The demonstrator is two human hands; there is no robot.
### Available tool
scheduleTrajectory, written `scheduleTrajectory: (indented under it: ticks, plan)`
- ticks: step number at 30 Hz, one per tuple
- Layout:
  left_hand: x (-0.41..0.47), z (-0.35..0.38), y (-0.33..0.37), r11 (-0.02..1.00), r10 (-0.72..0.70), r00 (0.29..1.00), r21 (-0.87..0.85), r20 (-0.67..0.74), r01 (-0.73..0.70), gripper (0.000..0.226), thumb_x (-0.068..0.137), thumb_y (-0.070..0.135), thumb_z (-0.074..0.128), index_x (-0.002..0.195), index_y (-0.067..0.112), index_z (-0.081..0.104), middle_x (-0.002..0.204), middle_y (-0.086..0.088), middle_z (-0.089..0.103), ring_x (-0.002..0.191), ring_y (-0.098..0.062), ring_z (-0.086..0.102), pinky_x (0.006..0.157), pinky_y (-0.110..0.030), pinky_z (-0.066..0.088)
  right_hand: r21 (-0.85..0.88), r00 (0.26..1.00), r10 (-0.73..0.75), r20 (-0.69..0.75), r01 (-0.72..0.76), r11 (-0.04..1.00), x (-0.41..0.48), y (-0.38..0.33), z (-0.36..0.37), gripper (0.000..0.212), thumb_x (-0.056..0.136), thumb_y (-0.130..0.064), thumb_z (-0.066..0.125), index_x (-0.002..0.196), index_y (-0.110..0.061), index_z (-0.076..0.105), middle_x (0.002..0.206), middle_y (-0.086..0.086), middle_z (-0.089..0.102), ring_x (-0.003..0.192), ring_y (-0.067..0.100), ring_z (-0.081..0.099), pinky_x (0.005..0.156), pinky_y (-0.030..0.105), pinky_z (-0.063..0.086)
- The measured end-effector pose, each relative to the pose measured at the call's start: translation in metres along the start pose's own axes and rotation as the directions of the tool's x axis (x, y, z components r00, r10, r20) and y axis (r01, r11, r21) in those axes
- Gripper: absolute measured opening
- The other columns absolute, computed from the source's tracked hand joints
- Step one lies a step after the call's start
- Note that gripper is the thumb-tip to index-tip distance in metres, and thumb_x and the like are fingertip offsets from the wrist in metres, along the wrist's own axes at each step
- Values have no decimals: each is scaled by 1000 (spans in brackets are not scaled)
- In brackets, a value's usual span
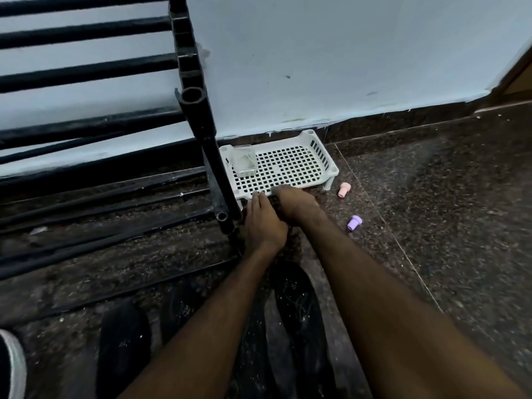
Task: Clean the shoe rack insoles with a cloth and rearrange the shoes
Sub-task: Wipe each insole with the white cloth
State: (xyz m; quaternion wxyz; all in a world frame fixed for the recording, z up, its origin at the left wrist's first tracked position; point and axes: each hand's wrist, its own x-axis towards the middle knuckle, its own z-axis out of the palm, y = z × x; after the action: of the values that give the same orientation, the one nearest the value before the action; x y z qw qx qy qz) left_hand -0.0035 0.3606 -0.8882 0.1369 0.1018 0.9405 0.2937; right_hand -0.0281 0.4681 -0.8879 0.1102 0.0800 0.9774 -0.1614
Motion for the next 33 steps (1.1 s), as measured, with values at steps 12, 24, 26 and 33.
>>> scheduleTrajectory:
  ticks: [12, 24, 26, 33]
  plan:
    - [-13, 15, -16, 976, 77, 994, 197, 72, -90, 83, 89, 10, 52, 156, 4, 3, 165, -11, -1, 152, -24, 0, 123, -39, 9, 146, 988, 15, -151, 8, 989, -39, 9, 40, 49, 90, -15, 58, 138, -11, 48, 138, 10, 49, 120, 34, 49, 97, 42, 45]
    - [-16, 13, -22, 858, 192, 971, 457, 141, -236, 80, 93, 18, 49, 156, 2, 1, 165, -15, -1, 152, -27, 0, 122, -43, -5, 268, 917, 197, -348, -104, 958, -25, 7, -1, 22, 93, -21, 54, 107, -17, 70, 105, 8, 72, 101, 30, 65, 83, 36, 52]
    - [-14, 16, -20, 826, 207, 967, 503, 151, -256, 80, 94, 21, 48, 155, 1, 0, 164, -16, -2, 152, -29, 0, 121, -46, -6, 347, 904, 241, -352, -113, 931, -7, -1, -12, 18, 93, -24, 58, 102, -18, 72, 101, 7, 73, 96, 28, 67, 82, 35, 54]
    - [-2, 32, -17, 827, 206, 975, 519, 78, -217, 68, 100, 26, 36, 155, -1, 5, 163, -19, 6, 151, -35, 5, 119, -53, -4, 291, 939, 223, -262, -143, 946, 64, -17, -33, 15, 90, -26, 66, 99, -20, 75, 101, 6, 73, 98, 25, 67, 82, 33, 54]
